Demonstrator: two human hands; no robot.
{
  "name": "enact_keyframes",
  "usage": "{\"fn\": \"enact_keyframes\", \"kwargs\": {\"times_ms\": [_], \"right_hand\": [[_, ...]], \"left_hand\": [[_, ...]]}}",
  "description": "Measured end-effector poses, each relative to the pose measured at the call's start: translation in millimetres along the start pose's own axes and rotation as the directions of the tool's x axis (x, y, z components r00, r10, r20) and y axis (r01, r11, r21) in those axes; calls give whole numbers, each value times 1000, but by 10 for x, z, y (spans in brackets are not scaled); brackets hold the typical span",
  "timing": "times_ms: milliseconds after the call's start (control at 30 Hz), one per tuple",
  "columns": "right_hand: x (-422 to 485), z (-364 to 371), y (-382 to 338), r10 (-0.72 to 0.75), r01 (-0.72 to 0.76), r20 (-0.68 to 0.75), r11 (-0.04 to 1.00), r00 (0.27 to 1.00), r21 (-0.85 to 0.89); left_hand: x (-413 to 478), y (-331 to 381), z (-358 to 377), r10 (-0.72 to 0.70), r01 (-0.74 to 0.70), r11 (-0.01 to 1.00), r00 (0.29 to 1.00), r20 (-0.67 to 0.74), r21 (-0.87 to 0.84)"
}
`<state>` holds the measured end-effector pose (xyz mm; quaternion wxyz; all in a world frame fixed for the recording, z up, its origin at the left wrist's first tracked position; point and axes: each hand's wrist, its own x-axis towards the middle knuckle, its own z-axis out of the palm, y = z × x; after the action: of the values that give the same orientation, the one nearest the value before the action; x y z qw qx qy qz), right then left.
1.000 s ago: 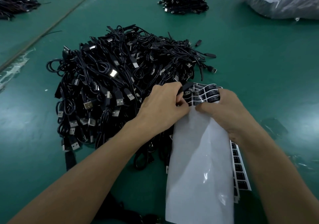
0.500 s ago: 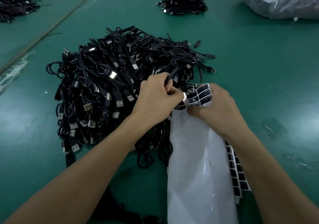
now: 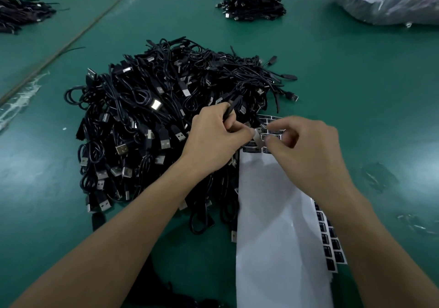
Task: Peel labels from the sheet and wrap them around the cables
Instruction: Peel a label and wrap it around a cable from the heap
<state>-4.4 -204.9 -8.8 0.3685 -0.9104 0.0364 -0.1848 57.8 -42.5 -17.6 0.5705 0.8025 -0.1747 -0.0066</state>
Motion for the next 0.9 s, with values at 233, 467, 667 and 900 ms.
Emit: {"fn": "enact_keyframes", "kwargs": {"times_ms": [233, 467, 667, 900], "right_hand": [[15, 66, 9, 166, -202, 140, 930, 976, 306], [18, 74, -14, 227, -286, 182, 846, 957, 450], [38, 55, -73, 335, -312, 87, 710, 938, 631], [2, 85, -20, 257, -199, -47, 840, 965, 505]], "left_hand": [[-16, 16, -1, 36, -34, 997, 999, 31, -73], [-35, 27, -2, 25, -21, 995, 999, 47, -101], [-81, 97, 19, 5, 0, 998, 997, 76, -62], [-94, 122, -25, -72, 75, 997, 988, 136, -16]]}}
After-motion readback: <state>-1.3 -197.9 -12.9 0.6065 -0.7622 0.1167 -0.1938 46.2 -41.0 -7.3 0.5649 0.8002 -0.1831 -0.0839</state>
